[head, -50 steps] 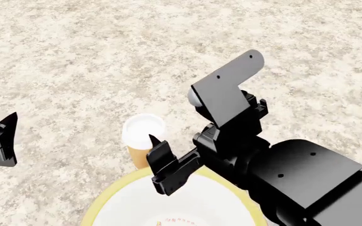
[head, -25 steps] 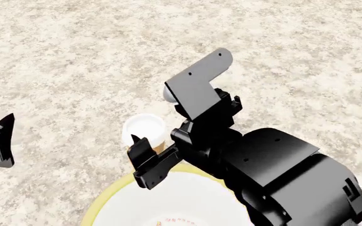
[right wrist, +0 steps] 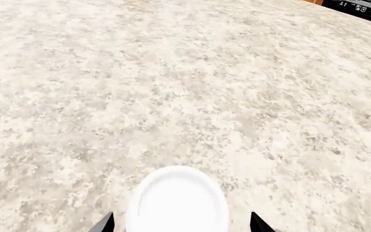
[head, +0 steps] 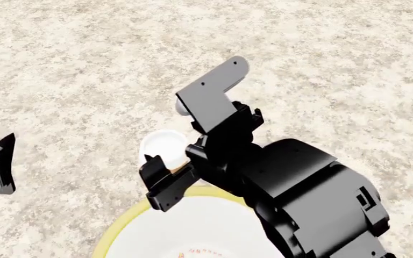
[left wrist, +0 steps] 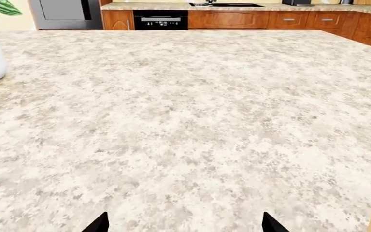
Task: Place the cup inside the bowl on the dining table and move the bowl to any counter.
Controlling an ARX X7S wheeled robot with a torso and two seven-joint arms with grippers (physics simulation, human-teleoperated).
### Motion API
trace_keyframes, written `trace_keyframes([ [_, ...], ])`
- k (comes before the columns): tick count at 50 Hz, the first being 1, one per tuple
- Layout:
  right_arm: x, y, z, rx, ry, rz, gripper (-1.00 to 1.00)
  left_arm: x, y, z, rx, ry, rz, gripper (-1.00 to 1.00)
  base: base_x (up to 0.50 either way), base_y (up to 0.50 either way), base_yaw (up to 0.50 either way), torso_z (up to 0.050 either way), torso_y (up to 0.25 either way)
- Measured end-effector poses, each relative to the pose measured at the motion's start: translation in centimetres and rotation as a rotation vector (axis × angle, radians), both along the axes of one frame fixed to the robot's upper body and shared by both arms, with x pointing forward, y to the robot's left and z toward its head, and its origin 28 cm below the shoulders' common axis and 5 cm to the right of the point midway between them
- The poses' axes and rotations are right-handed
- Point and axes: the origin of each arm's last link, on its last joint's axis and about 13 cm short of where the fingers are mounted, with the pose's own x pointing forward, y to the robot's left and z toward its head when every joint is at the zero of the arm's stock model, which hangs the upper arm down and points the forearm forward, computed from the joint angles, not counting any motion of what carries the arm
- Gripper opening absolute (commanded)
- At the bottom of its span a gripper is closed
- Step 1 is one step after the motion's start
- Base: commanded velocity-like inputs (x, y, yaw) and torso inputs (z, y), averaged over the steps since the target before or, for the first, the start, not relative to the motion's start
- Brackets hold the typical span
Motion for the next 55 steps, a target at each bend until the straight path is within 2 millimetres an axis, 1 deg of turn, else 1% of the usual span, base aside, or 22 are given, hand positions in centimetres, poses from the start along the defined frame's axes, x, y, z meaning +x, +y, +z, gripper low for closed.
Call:
trace_keyframes([
  [22, 1.0, 0.9, -1.7, -0.004, 0.048, 0.012, 1.0, -0.2, 0.2, 0.0, 0.0, 0.004, 0.007, 1.0, 0.0, 0.0, 0.0, 0.0, 0.0],
  [36, 1.3, 1.1, -2.2, -0.005, 0.061, 0.002, 1.0, 0.0, -0.1, -0.1, -0.001, 0.006, 0.006, 1.0, 0.0, 0.0, 0.0, 0.0, 0.0],
  [37, 1.3, 1.1, -2.2, -0.005, 0.061, 0.001, -1.0, 0.0, -0.1, -0.1, -0.001, 0.006, 0.006, 1.0, 0.0, 0.0, 0.0, 0.0, 0.0],
  [55, 1.3, 1.1, -2.1, 0.015, 0.063, -0.014, -1.0, 0.0, 0.0, -0.1, -0.004, 0.005, 0.003, 1.0, 0.0, 0.0, 0.0, 0.0, 0.0],
])
